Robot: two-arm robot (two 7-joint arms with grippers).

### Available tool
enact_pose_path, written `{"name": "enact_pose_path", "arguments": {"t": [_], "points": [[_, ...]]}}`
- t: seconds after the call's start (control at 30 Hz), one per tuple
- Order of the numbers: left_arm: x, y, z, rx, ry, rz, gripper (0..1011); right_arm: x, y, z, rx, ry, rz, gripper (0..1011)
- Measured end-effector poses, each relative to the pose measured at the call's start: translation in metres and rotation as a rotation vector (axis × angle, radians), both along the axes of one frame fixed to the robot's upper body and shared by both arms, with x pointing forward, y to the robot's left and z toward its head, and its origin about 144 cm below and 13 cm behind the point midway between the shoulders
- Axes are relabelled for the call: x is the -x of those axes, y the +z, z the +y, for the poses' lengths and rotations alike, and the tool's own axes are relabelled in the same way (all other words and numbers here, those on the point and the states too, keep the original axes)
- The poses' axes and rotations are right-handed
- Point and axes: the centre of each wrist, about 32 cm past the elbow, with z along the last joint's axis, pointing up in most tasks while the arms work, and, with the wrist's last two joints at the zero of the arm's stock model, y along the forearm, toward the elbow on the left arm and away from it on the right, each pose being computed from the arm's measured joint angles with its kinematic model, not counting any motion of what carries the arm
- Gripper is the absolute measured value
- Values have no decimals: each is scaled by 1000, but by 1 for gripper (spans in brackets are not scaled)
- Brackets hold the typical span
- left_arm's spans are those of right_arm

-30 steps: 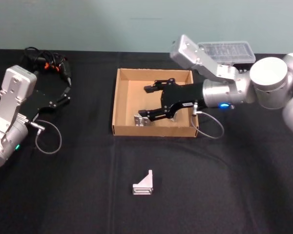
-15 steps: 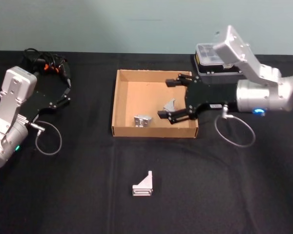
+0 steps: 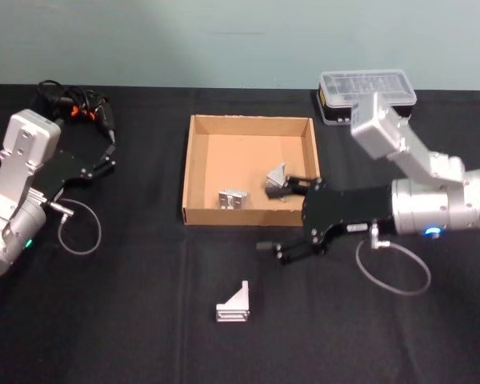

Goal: Use one hand to pick up the angle iron from the table and place it into the box.

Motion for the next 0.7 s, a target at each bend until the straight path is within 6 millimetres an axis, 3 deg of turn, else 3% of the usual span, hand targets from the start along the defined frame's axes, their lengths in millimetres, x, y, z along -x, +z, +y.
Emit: {"name": "enact_pose_path", "arguments": {"t": [0.7], "points": [[0, 0, 0, 0, 0, 0, 1000, 22, -42, 27, 83, 91, 88, 1004]]}}
